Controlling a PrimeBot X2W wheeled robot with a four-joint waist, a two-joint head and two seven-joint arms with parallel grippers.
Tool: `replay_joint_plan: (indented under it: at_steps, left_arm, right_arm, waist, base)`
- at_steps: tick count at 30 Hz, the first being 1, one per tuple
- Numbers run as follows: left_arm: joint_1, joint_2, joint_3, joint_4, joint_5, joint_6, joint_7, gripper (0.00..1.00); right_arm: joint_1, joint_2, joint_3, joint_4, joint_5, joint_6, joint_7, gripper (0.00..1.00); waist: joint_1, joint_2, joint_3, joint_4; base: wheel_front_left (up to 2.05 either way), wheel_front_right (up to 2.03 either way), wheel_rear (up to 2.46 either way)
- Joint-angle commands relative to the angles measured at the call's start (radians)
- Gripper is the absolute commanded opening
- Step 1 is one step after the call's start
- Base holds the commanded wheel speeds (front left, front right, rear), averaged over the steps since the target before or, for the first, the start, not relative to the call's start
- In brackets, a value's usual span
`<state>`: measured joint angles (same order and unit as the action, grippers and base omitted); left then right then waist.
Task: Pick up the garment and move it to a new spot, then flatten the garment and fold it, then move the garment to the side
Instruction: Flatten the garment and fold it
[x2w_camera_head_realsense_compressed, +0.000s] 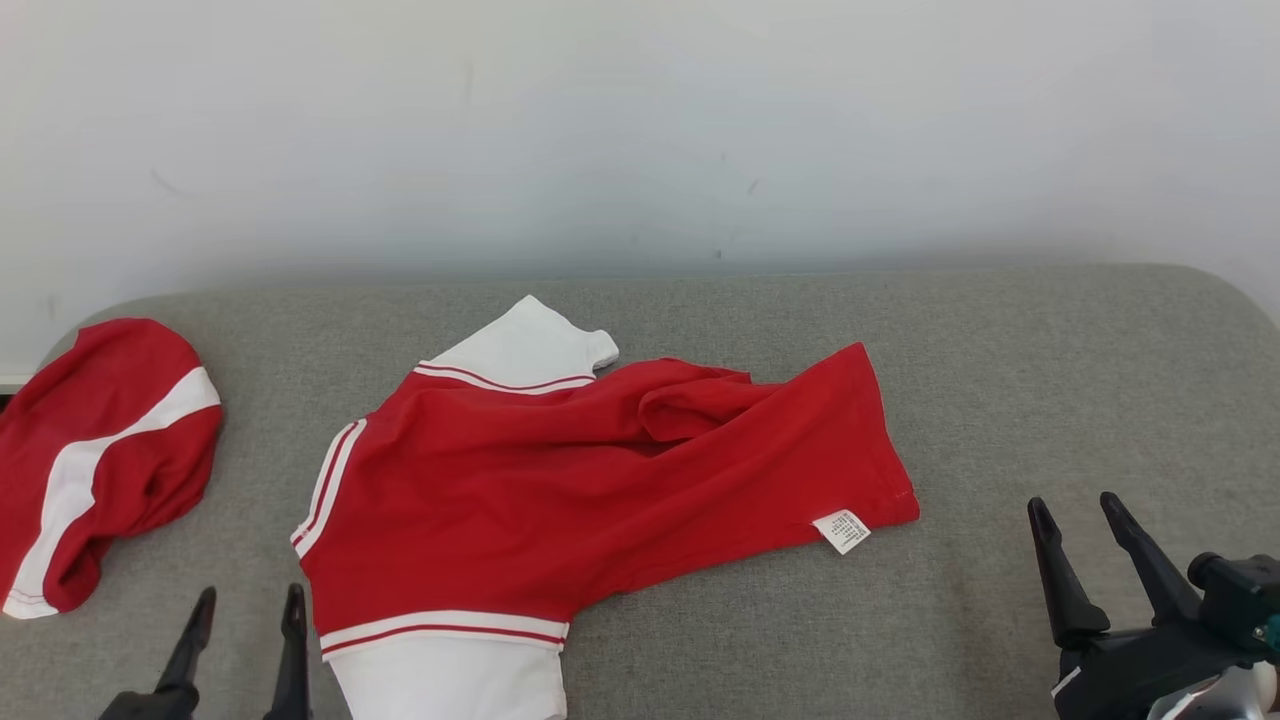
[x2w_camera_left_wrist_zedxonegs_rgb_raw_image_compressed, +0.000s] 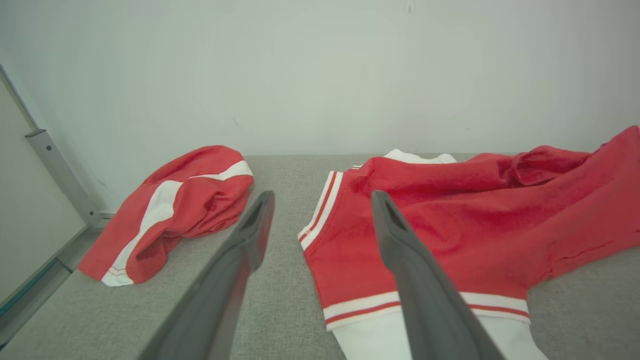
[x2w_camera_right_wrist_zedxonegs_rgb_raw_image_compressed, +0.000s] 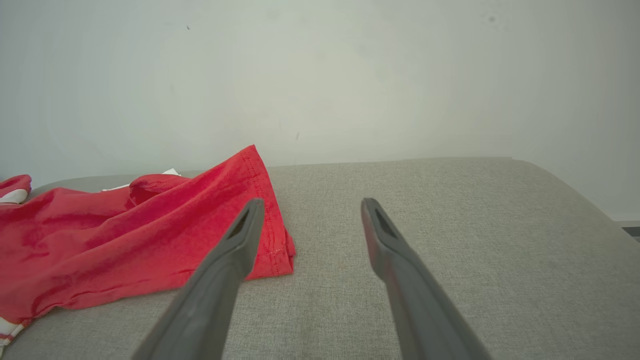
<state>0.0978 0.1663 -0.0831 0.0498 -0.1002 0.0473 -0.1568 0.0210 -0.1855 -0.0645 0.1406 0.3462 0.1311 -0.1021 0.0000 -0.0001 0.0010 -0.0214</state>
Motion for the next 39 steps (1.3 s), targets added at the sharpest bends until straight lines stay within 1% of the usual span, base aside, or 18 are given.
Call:
replay_joint_plan:
  at_steps: [1, 6, 13, 16, 20, 24, 26, 29, 33, 39]
  left_arm:
    - [0.011, 0.009, -0.003, -0.007, -0.002, -0.008, 0.007, 1.00]
    - [0.020, 0.021, -0.017, -0.026, -0.013, -0.023, 0.053, 1.00]
    - [0.025, 0.010, 0.017, -0.054, -0.033, 0.013, 0.036, 1.00]
    - [0.023, 0.010, 0.026, -0.049, -0.049, 0.010, 0.021, 1.00]
    - [0.024, 0.010, 0.039, -0.033, -0.064, 0.019, 0.006, 1.00]
    - [0.027, 0.032, 0.046, -0.015, -0.051, 0.023, -0.001, 1.00]
    - [0.027, 0.047, 0.048, -0.008, -0.049, 0.018, 0.004, 1.00]
    - [0.019, 0.058, 0.072, -0.006, -0.062, 0.030, -0.007, 1.00]
    - [0.029, 0.060, 0.091, -0.009, -0.079, 0.036, -0.029, 1.00]
    - [0.039, 0.101, 0.051, 0.023, -0.032, 0.018, 0.019, 1.00]
  right_arm:
    - [0.005, 0.002, 0.001, -0.002, -0.004, -0.001, 0.006, 1.00]
    - [0.003, 0.006, 0.003, -0.011, -0.007, -0.001, 0.024, 1.00]
    - [0.000, 0.012, -0.008, -0.006, -0.001, -0.001, 0.016, 1.00]
    - [-0.007, 0.015, -0.010, 0.004, 0.005, -0.001, 0.008, 1.00]
    - [-0.014, 0.017, -0.011, 0.022, 0.012, -0.001, -0.002, 1.00]
    - [-0.019, 0.016, -0.011, 0.036, 0.018, -0.001, -0.004, 1.00]
    - [-0.022, 0.015, -0.012, 0.041, 0.020, -0.001, -0.004, 1.00]
    - [-0.025, 0.013, -0.011, 0.045, 0.023, -0.001, -0.005, 1.00]
    - [-0.030, 0.009, -0.011, 0.053, 0.028, -0.001, -0.010, 1.00]
    - [-0.034, 0.004, -0.007, 0.065, 0.036, -0.001, -0.007, 1.00]
  waist:
    - [0.0000, 0.0001, 0.000, 0.002]
    - [0.0000, 0.0001, -0.001, 0.006]
    - [0.0000, 0.0001, -0.001, 0.014]
    - [0.0000, 0.0001, -0.001, 0.017]
    - [0.0000, 0.0001, -0.002, 0.023]
    - [0.0000, 0.0001, -0.006, 0.025]
    - [0.0000, 0.0001, -0.007, 0.026]
    - [0.0000, 0.0001, -0.008, 0.026]
    - [0.0000, 0.0001, -0.009, 0.025]
    - [0.0000, 0.0001, -0.011, 0.026]
  base:
    - [0.00, 0.00, 0.00]
    - [0.00, 0.00, 0.00]
    - [0.00, 0.00, 0.00]
    - [0.00, 0.00, 0.00]
    - [0.00, 0.00, 0.00]
    - [0.00, 0.00, 0.00]
    - [0.00, 0.00, 0.00]
    - [0.00, 0.00, 0.00]
    - [0.00, 0.00, 0.00]
    - [0.00, 0.00, 0.00]
